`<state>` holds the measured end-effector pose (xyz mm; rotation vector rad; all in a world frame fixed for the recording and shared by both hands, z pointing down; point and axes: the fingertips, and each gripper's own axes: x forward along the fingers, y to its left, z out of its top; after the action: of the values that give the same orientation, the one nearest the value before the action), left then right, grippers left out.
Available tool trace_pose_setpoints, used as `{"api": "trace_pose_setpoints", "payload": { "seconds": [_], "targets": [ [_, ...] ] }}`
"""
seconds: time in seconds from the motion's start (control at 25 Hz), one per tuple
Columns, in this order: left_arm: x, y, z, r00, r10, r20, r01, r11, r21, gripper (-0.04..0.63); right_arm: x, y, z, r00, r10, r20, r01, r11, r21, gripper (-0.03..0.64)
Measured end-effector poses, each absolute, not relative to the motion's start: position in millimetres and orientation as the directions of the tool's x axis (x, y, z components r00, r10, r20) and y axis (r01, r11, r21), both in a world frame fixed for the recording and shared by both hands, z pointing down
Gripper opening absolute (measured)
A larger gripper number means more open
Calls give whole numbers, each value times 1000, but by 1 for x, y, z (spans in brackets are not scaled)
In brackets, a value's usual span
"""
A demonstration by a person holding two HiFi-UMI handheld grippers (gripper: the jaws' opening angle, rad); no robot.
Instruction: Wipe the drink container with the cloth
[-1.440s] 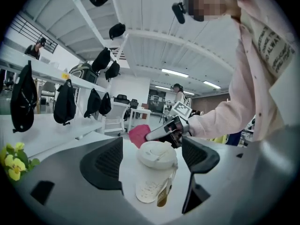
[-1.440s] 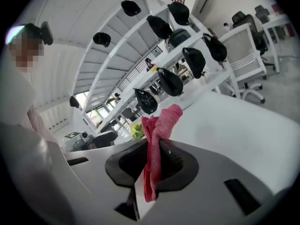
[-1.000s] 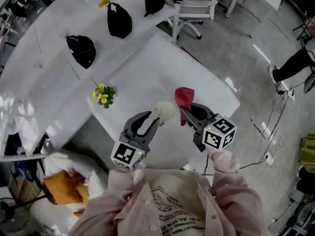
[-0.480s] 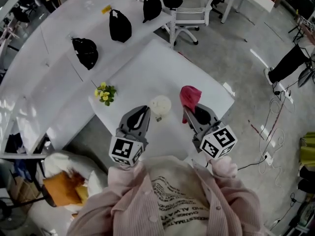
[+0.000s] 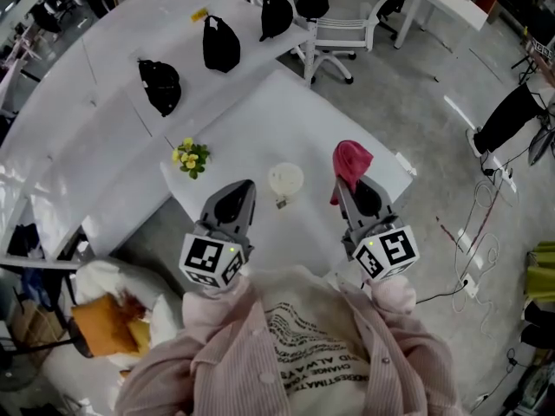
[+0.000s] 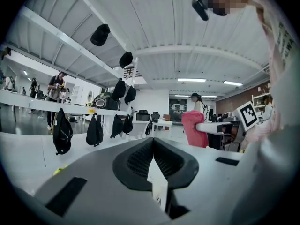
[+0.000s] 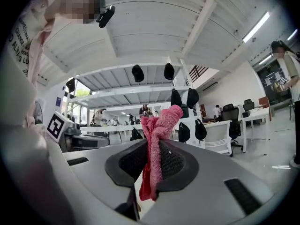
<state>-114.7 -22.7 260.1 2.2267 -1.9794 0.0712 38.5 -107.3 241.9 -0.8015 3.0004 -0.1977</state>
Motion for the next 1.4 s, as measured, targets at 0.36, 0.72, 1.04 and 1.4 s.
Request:
{"api": "trace_pose_setpoints", "payload": {
  "seconds": [0.36, 0.72, 1.04, 1.4],
  "targets": [
    [-124, -13, 258, 96, -985, 142, -992, -84, 92, 2, 52, -102, 238, -837, -547, -20, -541, 832, -127, 46],
    [-126, -7, 262, 88, -984, 152, -993, -75, 89, 2, 59, -102, 244, -825, -565, -2, -560, 817, -136, 46],
    [-122, -3, 264, 93, -983, 157, -993, -80, 87, 2, 62, -101, 247, -822, -570, 12, -565, 812, -145, 46],
    [-119, -1, 265, 95, -983, 160, -993, -83, 79, 2, 66, -99, 255, -822, -568, 34, -567, 811, -143, 46]
  ]
}}
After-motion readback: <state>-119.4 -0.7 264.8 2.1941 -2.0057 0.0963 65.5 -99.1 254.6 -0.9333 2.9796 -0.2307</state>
